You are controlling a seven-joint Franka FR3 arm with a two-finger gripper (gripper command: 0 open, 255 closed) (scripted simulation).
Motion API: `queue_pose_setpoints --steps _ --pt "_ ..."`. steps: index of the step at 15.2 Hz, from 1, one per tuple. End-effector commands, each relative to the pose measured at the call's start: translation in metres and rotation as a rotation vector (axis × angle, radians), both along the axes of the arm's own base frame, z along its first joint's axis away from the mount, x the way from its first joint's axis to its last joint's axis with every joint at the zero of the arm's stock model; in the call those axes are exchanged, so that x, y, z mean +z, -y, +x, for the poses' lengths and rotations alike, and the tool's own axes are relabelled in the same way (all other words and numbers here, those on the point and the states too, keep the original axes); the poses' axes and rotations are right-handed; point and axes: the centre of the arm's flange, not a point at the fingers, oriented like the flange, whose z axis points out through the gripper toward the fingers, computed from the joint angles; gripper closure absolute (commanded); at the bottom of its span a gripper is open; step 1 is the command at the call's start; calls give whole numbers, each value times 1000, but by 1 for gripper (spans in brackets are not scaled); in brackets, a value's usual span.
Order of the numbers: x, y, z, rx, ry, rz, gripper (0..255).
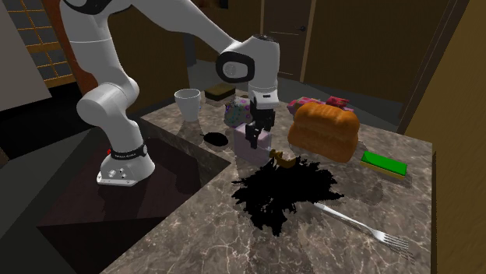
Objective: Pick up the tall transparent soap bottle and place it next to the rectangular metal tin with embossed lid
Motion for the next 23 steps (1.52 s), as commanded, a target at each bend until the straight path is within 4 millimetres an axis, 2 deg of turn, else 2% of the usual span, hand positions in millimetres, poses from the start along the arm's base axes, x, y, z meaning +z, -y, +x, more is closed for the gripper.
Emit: queue_pose_setpoints --steps 1,23 --pt "8 0 0 0 0 0 255" --pt "124 0 0 0 0 0 255"
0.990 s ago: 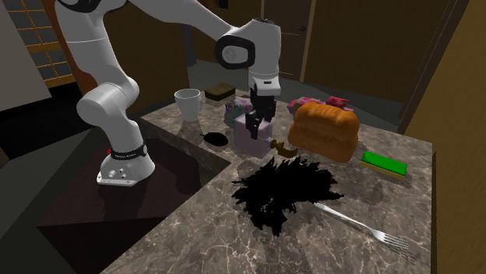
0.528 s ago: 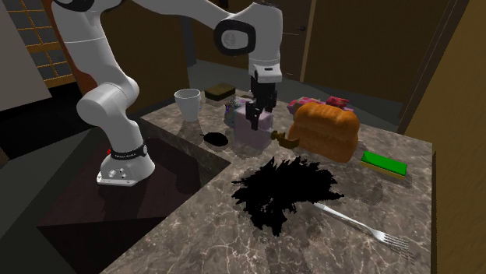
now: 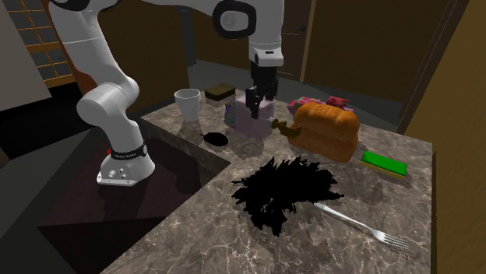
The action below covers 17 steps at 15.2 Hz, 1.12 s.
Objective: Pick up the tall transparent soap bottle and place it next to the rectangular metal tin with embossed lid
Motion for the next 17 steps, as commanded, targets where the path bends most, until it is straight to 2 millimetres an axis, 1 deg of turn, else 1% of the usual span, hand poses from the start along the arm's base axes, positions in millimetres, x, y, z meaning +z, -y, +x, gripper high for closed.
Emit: queue_pose_setpoints --steps 1,12,13,17 --pt "11 0 0 0 0 0 255" --pt "69 0 0 0 0 0 255" --pt "71 0 0 0 0 0 255" --pt "65 -52 6 0 0 0 255"
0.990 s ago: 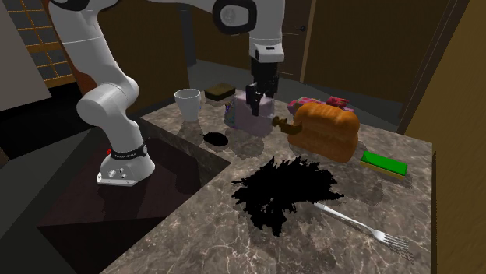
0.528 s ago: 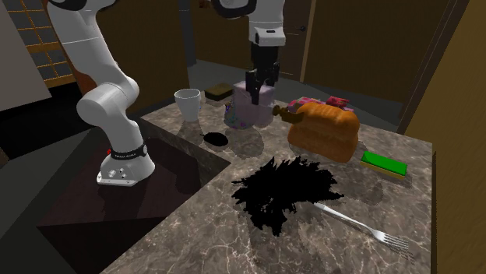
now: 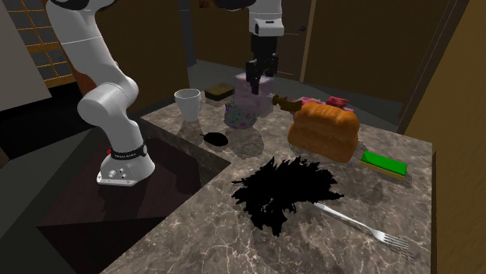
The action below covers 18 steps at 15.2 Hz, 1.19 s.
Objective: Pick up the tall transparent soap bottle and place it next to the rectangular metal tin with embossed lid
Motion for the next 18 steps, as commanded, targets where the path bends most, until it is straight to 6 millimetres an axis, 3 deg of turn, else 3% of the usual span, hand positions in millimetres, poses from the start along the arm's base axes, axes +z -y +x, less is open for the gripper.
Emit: queue_pose_setpoints --steps 1,18 --pt "-1 -25 3 -1 0 0 255" --pt "-28 -246 29 -1 0 0 255"
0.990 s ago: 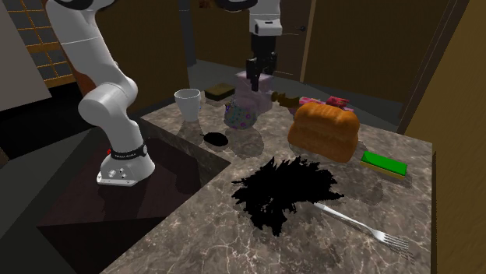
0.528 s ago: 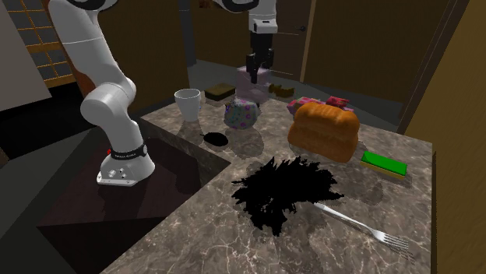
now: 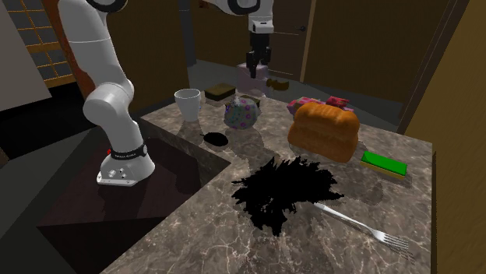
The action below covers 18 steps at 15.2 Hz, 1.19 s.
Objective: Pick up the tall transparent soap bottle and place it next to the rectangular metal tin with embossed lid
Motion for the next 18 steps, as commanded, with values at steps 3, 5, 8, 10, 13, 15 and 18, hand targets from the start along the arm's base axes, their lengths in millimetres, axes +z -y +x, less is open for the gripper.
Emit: queue_pose_setpoints --steps 3,5,8,10,13,15,18 --pt "-7 -53 8 -1 1 1 255" --pt "-10 -79 11 -1 1 1 255" --pt "-15 -118 15 -1 1 1 255" --pt "-18 -145 18 -1 1 1 255" --pt "-23 -184 23 -1 1 1 255" --pt "-26 -210 26 -1 1 1 255" --pt "-31 -249 30 -1 1 1 255"
